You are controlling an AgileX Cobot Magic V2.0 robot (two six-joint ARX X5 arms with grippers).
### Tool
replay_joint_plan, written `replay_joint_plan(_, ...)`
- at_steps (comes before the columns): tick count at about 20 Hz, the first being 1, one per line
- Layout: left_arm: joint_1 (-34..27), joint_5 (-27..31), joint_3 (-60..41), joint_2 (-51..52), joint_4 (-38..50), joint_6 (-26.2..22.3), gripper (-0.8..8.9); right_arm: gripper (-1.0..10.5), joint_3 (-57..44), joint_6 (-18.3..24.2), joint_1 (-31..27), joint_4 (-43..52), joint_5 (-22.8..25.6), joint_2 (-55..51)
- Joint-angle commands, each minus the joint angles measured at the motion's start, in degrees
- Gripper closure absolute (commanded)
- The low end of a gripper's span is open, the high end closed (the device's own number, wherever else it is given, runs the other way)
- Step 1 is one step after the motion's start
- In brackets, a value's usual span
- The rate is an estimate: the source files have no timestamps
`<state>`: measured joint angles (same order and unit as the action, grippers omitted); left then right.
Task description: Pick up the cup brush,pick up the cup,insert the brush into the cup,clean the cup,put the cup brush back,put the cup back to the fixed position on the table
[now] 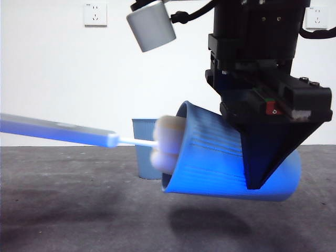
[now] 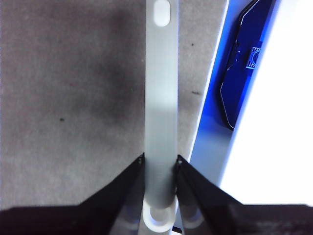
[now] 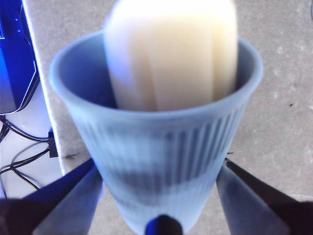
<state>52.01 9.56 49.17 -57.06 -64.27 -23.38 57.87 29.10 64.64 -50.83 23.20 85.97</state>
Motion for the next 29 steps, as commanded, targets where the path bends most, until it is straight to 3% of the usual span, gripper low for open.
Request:
replay_joint_plan(1, -0.3, -1.2, -0.3, -2.3, 4.2, 0.6, 8.22, 9.6, 0.2, -0.4, 0.3, 0.2, -0.3, 0.4)
replay_joint_plan(16, -0.3, -5.5, -0.3, -14.6, 16.8, -0.7, 8.22, 9.6, 0.2, -0.4, 0.3, 2.0, -0.9, 0.4)
replay_joint_plan(23, -0.3, -2.9, -0.3, -13.6, 11.1, -0.2, 8.22, 9.6, 0.2, -0.4, 0.2, 2.2, -1.0, 0.4)
replay_joint_plan(29, -3.3, -1.8, -0.3, -4.5, 6.1, 0.8, 8.22, 9.6, 0.2, -0.4, 0.2, 1.6, -0.9, 0.4)
